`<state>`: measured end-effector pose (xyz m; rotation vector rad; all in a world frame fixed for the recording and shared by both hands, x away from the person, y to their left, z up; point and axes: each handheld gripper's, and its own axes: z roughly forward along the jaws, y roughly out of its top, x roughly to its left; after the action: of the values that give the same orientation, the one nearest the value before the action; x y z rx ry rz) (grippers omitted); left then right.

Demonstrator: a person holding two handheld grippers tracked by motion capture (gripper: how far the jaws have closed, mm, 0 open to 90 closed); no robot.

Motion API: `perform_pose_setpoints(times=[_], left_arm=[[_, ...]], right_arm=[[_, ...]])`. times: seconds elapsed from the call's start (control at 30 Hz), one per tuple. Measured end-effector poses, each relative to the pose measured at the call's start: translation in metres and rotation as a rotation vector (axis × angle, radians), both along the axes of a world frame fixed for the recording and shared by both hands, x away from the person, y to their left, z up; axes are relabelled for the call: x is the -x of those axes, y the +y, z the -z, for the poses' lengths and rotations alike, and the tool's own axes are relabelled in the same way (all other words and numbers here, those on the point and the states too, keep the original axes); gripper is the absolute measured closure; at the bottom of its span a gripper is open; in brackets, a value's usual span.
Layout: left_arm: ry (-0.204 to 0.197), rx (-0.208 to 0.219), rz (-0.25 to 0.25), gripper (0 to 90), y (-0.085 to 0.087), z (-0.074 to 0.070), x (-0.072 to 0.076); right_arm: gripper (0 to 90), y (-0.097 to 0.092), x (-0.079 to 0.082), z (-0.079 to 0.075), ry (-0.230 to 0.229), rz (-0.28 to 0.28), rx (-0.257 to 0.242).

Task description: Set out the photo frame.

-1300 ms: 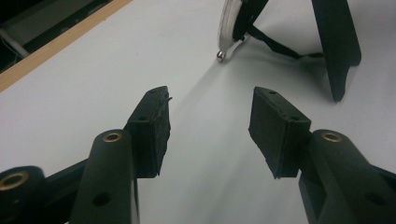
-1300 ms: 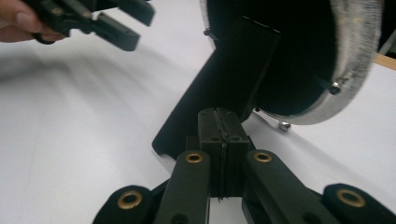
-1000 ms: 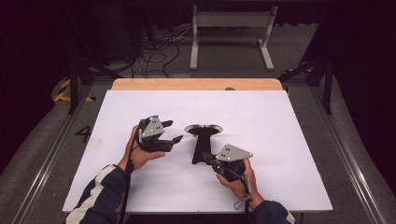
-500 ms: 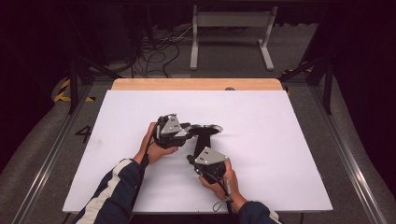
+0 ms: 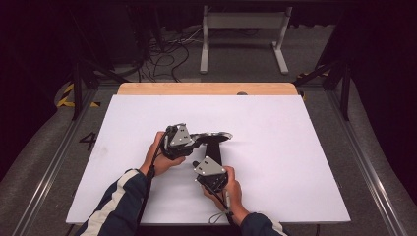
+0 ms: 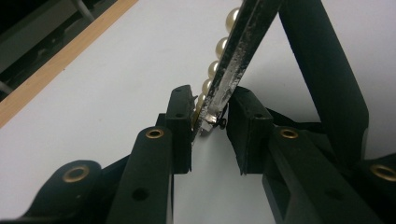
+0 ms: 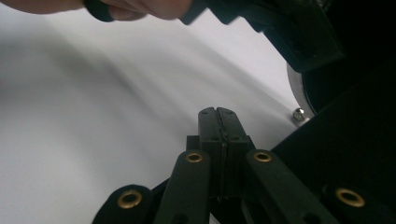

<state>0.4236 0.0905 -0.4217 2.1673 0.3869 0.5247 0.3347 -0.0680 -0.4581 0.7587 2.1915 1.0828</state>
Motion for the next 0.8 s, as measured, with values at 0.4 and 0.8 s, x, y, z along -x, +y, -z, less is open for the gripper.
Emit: perform_pose_setpoints(times=[0.4,0.8], left_arm=[[-0.047,-0.084,-0.002,77.0,-0.001,-0.006,0.013],[-0.056,-0.130,0.010,76.8,-0.006,-0.008,0.020]], right_arm=[[90.0,-0.010,-0.002,0.001,0.039,0.043,-0.016],[90.0,-0.025,0.003,0.002,0.057,0.046,-0.017]])
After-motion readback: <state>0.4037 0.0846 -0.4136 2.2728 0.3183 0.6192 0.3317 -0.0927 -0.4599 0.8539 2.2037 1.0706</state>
